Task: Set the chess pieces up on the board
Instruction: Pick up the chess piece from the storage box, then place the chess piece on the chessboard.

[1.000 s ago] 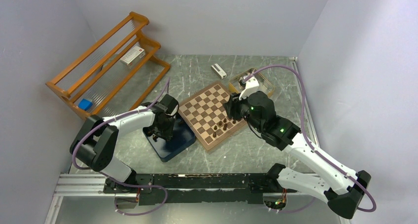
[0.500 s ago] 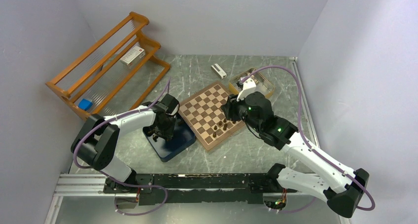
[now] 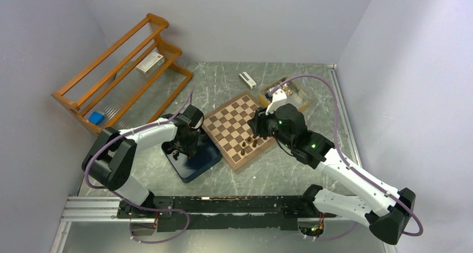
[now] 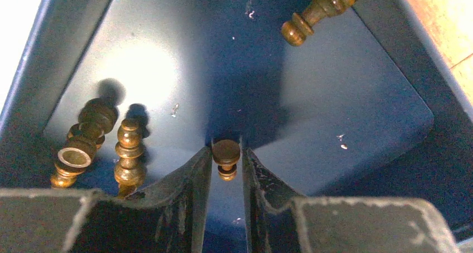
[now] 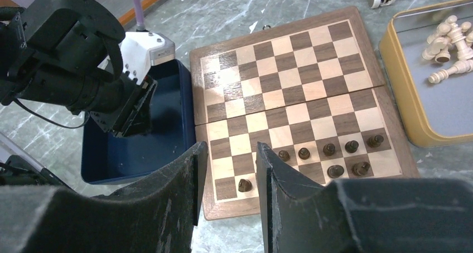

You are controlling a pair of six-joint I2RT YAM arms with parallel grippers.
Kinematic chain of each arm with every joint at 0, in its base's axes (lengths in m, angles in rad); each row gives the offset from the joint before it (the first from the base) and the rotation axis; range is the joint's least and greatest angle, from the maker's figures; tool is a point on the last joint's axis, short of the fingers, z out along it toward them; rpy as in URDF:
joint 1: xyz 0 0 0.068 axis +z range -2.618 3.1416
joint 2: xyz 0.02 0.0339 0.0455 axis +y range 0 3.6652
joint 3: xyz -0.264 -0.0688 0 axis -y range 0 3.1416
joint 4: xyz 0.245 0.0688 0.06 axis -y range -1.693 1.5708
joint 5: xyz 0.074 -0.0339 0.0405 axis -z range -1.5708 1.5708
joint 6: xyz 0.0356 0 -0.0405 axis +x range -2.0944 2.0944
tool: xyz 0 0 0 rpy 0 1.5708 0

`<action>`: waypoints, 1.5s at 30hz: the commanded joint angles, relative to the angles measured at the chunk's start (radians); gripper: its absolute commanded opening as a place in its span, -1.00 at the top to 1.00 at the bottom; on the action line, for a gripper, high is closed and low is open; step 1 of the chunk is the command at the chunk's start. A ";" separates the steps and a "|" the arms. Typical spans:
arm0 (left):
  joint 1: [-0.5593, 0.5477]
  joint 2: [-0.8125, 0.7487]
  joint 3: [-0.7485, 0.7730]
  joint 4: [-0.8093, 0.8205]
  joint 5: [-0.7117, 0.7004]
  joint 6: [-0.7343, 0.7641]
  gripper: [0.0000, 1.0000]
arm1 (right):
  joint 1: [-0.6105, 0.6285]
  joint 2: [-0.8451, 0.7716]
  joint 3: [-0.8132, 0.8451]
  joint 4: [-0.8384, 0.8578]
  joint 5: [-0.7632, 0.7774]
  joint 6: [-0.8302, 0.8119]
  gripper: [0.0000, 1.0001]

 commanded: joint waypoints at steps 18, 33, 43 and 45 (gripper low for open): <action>-0.002 -0.114 0.050 -0.005 0.058 -0.045 0.67 | -0.002 0.027 -0.052 0.138 -0.128 0.097 0.18; 0.042 -0.393 0.081 0.256 0.423 -0.431 0.69 | 0.113 0.067 -0.260 0.619 -0.123 0.178 0.24; 0.045 -0.493 0.024 0.456 0.519 -0.682 0.66 | 0.307 0.106 -0.401 1.056 0.065 -0.018 0.19; 0.045 -0.509 0.012 0.483 0.529 -0.708 0.66 | 0.323 0.135 -0.392 1.082 0.123 -0.036 0.18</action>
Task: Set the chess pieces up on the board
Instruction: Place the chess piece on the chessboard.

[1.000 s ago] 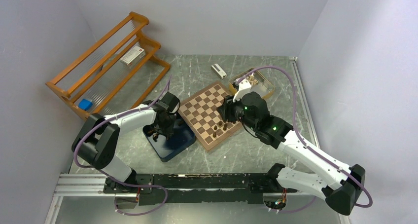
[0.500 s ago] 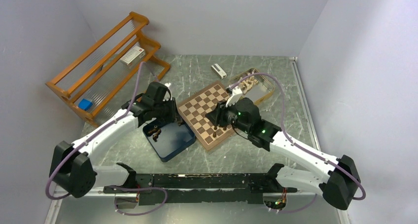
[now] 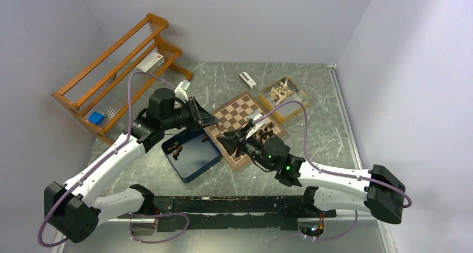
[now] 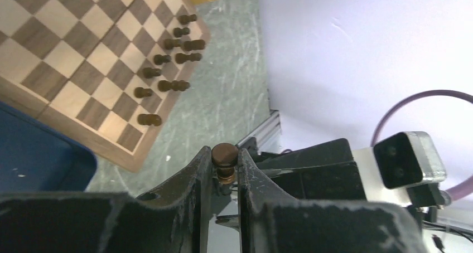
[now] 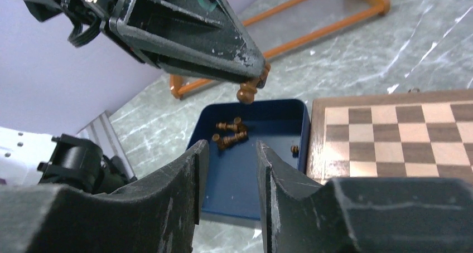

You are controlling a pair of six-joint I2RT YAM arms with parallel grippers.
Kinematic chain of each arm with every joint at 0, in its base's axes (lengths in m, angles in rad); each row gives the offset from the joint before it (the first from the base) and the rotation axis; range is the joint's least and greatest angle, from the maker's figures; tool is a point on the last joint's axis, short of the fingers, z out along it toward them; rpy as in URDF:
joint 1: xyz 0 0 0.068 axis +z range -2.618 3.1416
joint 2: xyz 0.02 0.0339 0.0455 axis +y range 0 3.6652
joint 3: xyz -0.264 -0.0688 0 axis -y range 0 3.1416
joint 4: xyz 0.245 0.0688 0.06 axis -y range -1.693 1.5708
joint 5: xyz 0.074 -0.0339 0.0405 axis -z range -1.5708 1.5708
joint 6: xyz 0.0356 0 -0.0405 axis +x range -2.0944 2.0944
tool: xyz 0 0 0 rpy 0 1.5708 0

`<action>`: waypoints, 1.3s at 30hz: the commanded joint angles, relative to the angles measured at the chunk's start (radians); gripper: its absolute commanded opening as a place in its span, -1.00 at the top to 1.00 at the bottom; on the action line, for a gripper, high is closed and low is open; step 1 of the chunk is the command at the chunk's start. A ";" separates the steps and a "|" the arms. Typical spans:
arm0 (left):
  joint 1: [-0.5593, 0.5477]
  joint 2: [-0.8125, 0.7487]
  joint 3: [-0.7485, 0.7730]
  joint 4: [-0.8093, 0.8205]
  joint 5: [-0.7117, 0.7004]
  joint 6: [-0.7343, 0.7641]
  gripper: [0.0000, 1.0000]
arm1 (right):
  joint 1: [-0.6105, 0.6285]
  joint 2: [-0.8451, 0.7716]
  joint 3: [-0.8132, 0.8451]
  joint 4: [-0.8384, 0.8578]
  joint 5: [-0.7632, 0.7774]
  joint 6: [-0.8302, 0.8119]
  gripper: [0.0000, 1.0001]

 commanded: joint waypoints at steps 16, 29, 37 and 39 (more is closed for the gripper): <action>0.006 -0.051 -0.054 0.155 0.101 -0.158 0.68 | 0.048 0.144 0.039 0.396 0.204 -0.183 0.33; 0.006 -0.071 -0.067 0.172 0.103 -0.183 0.68 | 0.050 0.144 0.034 0.415 0.216 -0.180 0.72; 0.006 -0.098 -0.105 0.203 0.076 -0.207 0.28 | 0.050 0.093 0.009 0.425 0.227 -0.188 1.00; 0.006 -0.107 -0.121 0.207 0.053 -0.201 0.15 | 0.050 0.075 0.017 0.371 0.245 -0.170 1.00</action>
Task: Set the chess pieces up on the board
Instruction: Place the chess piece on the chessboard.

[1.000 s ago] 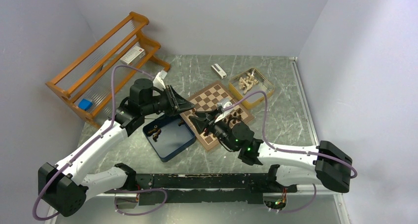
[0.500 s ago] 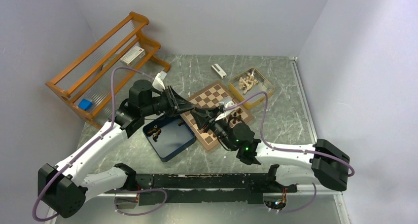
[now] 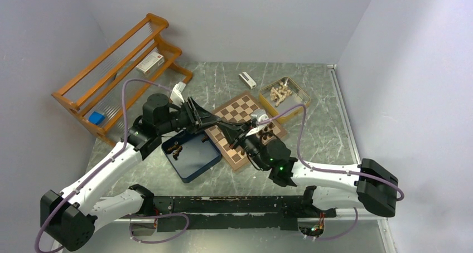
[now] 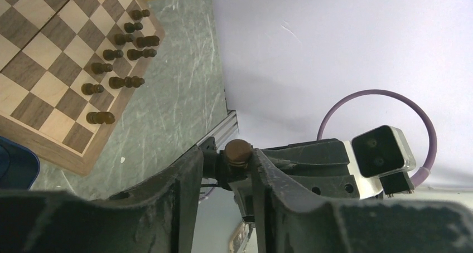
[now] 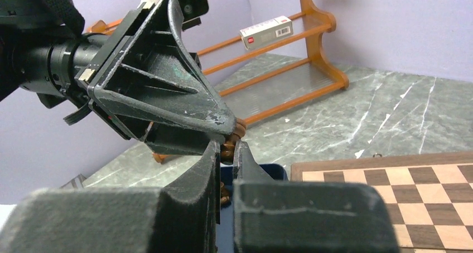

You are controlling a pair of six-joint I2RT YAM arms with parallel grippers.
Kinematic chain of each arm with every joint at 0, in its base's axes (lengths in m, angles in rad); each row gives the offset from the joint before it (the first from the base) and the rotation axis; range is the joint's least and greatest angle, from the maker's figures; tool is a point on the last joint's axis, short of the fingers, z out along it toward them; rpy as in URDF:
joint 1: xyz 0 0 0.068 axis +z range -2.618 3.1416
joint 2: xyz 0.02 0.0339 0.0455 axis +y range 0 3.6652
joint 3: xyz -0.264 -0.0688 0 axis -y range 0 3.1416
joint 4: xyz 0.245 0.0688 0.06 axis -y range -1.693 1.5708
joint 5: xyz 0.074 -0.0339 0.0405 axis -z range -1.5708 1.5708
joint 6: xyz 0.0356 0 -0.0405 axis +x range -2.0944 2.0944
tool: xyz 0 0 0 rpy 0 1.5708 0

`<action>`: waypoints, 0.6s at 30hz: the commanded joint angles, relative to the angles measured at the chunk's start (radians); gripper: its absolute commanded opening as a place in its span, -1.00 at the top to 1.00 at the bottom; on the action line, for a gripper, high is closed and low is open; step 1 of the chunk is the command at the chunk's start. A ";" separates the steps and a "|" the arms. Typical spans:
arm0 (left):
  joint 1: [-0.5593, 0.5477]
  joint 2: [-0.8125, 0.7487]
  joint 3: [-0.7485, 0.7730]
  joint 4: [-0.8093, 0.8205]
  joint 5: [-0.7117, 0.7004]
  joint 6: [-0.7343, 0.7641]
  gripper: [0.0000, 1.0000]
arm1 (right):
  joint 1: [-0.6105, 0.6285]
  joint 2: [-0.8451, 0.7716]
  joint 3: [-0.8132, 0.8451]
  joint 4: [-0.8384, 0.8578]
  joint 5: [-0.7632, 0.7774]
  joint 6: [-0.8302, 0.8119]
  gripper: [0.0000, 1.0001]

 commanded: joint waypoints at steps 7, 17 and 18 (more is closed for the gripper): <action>0.005 -0.004 0.032 -0.037 -0.051 0.155 -0.34 | -0.003 -0.147 0.051 -0.322 0.091 0.049 1.00; 0.005 0.061 0.208 -0.298 -0.204 0.673 -0.94 | -0.068 -0.194 0.268 -0.970 0.053 0.094 1.00; 0.005 0.057 0.220 -0.342 -0.251 0.722 -0.94 | -0.089 -0.182 0.304 -1.033 0.028 0.099 1.00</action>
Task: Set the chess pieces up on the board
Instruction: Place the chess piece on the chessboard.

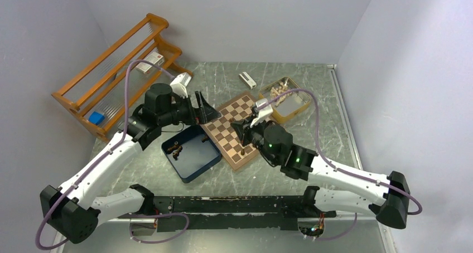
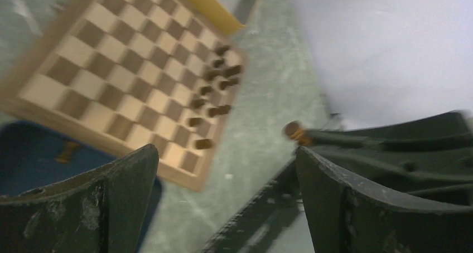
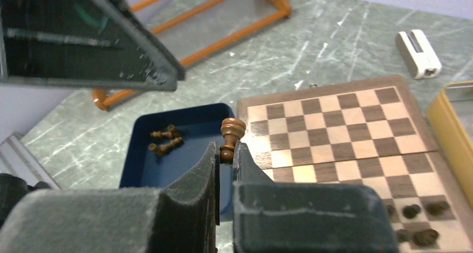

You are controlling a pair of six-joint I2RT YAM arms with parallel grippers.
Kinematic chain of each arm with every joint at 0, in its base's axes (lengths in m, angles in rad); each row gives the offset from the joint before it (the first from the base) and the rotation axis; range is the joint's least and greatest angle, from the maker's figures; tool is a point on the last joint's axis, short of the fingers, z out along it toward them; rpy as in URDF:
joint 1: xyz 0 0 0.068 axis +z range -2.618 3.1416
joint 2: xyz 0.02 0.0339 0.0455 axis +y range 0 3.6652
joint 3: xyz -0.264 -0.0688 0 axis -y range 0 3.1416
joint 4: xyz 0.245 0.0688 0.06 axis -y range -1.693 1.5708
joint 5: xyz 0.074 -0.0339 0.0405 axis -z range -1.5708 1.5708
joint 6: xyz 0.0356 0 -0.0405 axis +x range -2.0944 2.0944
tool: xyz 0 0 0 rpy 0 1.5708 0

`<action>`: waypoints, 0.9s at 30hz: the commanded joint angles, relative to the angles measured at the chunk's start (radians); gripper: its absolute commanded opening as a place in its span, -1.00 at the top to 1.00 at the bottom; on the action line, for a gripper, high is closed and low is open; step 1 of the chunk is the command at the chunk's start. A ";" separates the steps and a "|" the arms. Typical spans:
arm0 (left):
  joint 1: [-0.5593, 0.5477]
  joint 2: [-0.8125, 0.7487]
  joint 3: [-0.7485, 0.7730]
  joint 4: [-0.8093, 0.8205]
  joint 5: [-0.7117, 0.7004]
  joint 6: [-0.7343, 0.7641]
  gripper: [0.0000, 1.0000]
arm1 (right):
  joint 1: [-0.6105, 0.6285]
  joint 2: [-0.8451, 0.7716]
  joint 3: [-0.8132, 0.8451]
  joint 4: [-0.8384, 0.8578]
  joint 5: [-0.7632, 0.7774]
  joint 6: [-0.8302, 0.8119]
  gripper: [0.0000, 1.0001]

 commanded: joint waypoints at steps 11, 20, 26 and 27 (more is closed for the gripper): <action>0.004 -0.289 -0.206 0.051 -0.190 0.727 -0.94 | -0.269 0.227 0.409 -0.761 -0.333 -0.015 1.00; 0.003 -0.364 -0.299 0.120 -0.224 0.929 -0.95 | -0.278 0.466 0.591 -0.972 -0.448 -0.038 1.00; 0.003 -0.401 -0.317 0.147 -0.199 0.912 -0.95 | -0.277 0.572 0.647 -1.028 -0.521 -0.056 1.00; 0.003 -0.401 -0.311 0.139 -0.208 0.919 -0.95 | -0.277 0.593 0.660 -1.037 -0.522 -0.055 1.00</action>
